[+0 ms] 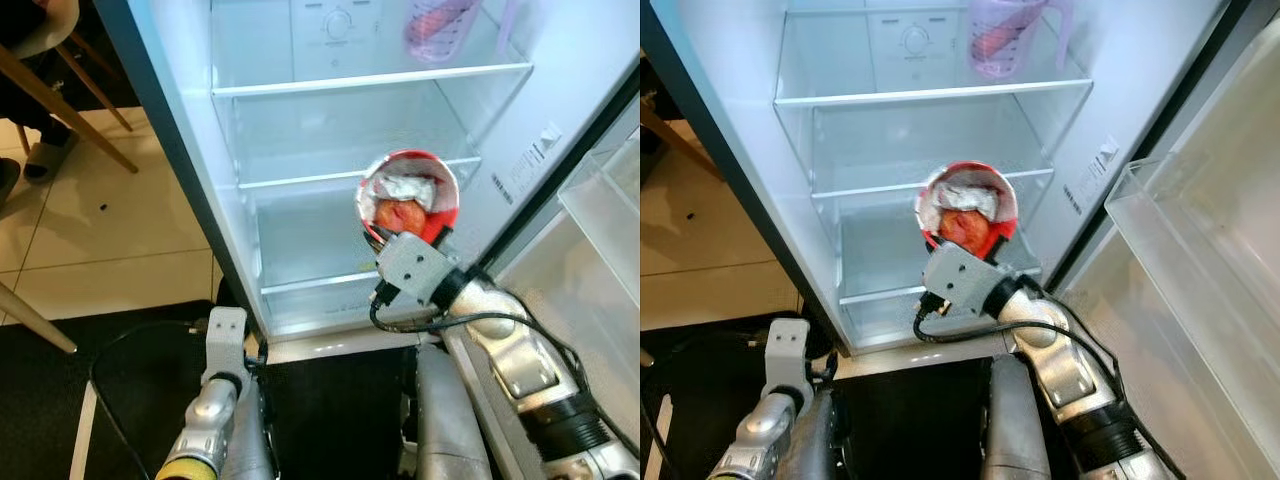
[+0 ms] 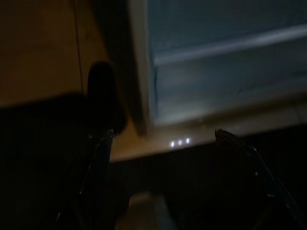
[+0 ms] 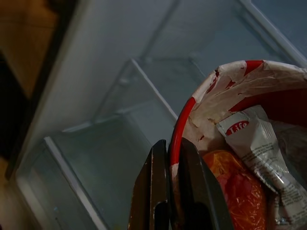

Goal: Restocking fridge

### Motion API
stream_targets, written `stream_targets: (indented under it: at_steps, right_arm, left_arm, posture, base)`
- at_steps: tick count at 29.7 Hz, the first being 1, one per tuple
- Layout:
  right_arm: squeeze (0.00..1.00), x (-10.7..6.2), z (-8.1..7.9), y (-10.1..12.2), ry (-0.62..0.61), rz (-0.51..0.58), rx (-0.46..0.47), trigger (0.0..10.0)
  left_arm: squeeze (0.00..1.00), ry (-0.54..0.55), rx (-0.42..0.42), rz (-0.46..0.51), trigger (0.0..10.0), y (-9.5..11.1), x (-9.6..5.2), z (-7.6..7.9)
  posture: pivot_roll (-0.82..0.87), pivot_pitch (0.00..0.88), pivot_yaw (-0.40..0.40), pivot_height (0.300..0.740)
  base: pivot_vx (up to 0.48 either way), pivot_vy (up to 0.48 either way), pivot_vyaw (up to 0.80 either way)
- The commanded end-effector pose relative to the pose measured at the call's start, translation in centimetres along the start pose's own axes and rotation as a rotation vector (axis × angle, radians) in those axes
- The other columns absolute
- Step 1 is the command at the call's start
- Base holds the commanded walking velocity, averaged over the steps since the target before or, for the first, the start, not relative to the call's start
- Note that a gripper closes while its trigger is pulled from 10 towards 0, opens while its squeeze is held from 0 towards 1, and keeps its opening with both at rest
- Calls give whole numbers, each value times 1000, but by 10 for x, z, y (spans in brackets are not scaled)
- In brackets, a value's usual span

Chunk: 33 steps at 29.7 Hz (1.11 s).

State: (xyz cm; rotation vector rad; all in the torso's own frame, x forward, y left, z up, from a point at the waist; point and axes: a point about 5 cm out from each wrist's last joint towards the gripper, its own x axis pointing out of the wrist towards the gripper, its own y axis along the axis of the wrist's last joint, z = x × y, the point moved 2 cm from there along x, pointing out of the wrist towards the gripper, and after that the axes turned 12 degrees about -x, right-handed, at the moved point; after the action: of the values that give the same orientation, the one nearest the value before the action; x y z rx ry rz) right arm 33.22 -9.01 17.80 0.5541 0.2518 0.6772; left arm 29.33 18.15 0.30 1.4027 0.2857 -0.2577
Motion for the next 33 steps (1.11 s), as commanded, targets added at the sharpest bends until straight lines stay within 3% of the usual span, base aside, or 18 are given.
stream_targets:
  at_steps: [1,2,5,7,8,9,10,12,13,14,19,26,33]
  right_arm:
    - [0,0,2,11,20,43,-29,10000]
    - [0,5,11,16,75,66,-53,10000]
    - [0,10,20,17,94,74,-35,10000]
    - [0,17,27,15,97,70,-27,10000]
    - [0,17,27,15,97,70,-27,10000]
    - [0,21,32,15,101,65,-24,10000]
    - [0,21,32,15,101,65,-24,10000]
    - [0,29,43,16,111,65,-28,10000]
    - [0,29,43,16,111,65,-28,10000]
    - [0,33,48,17,124,66,-28,10000]
    - [0,42,62,21,150,67,-80,10000]
    - [0,64,102,41,132,81,-238,10000]
    - [0,78,115,53,102,83,-254,10000]
  left_arm:
    - [0,-15,2,-21,10000,-6,-2,6]
    - [0,-61,3,31,10000,10,3,19]
    - [0,-102,5,79,10000,24,6,31]
    - [0,-192,80,135,10000,35,4,48]
    - [0,-192,80,135,10000,35,4,48]
    - [0,-286,187,190,10000,41,0,63]
    - [0,-286,187,190,10000,41,0,63]
    - [0,-421,260,268,10000,51,-12,87]
    - [0,-421,260,268,10000,51,-12,87]
    - [0,-480,292,305,10000,56,-18,97]
    - [0,-522,304,354,10000,67,-26,106]
    - [0,-492,280,378,10000,77,-29,104]
    - [0,-456,271,433,10000,93,-34,100]
  posture:
    - [-66,182,-10,553]
    - [-66,181,-12,553]
    - [-62,182,-14,553]
    - [-62,183,-15,553]
    - [-62,183,-15,553]
    - [-61,185,-16,553]
    - [-61,185,-16,553]
    - [-58,190,-15,553]
    - [-58,190,-15,553]
    - [-56,192,-16,553]
    - [-55,195,-19,553]
    - [-46,211,-36,553]
    - [-12,219,-60,553]
  base:
    - [0,0,0]
    - [0,0,0]
    - [0,0,0]
    - [0,0,0]
    - [0,0,0]
    - [0,0,0]
    - [0,0,0]
    - [0,0,0]
    - [0,0,0]
    - [0,0,0]
    - [0,0,0]
    - [0,0,0]
    - [0,0,0]
